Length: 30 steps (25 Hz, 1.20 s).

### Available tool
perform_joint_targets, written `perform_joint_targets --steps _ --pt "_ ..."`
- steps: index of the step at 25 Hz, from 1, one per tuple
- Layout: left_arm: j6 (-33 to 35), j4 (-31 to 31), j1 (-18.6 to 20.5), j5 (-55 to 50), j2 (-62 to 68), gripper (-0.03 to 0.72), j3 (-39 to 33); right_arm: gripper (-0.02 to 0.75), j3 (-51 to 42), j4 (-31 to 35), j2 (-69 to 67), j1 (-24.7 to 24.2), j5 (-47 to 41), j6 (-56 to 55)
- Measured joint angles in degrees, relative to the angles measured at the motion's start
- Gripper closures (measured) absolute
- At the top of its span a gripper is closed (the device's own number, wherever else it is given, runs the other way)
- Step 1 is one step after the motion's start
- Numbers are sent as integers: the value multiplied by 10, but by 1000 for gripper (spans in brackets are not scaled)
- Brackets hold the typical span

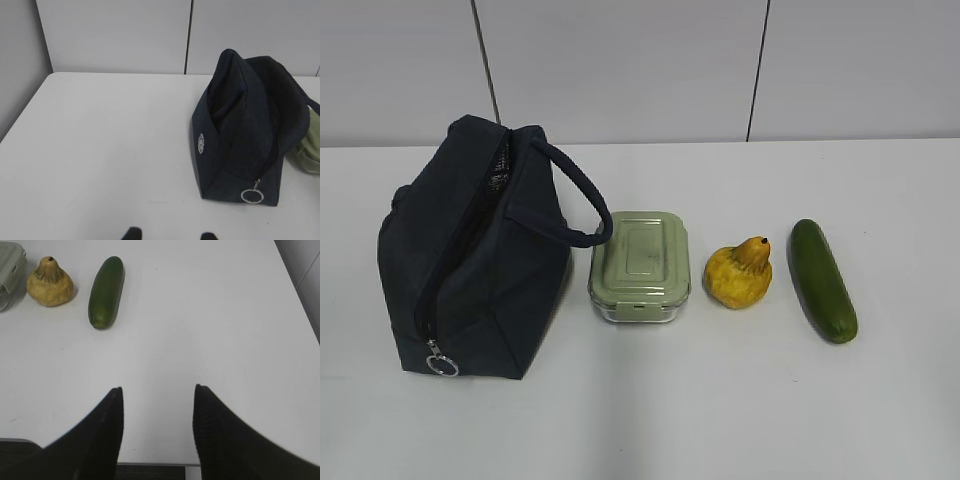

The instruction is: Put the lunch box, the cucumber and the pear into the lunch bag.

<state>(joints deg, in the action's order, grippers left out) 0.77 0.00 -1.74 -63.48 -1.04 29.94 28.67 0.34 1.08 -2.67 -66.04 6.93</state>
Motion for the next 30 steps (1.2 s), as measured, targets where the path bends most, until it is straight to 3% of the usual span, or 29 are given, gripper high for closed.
perform_joint_targets --steps 24,27,30 --pt "0 0 -1 0 0 460 0 374 0 0 0 0 0 0" --pt "0 -19 -26 0 0 460 0 374 0 9 0 8 0 -7" --pt "0 -24 -78 0 11 460 4 374 3 12 -1 25 0 -8"
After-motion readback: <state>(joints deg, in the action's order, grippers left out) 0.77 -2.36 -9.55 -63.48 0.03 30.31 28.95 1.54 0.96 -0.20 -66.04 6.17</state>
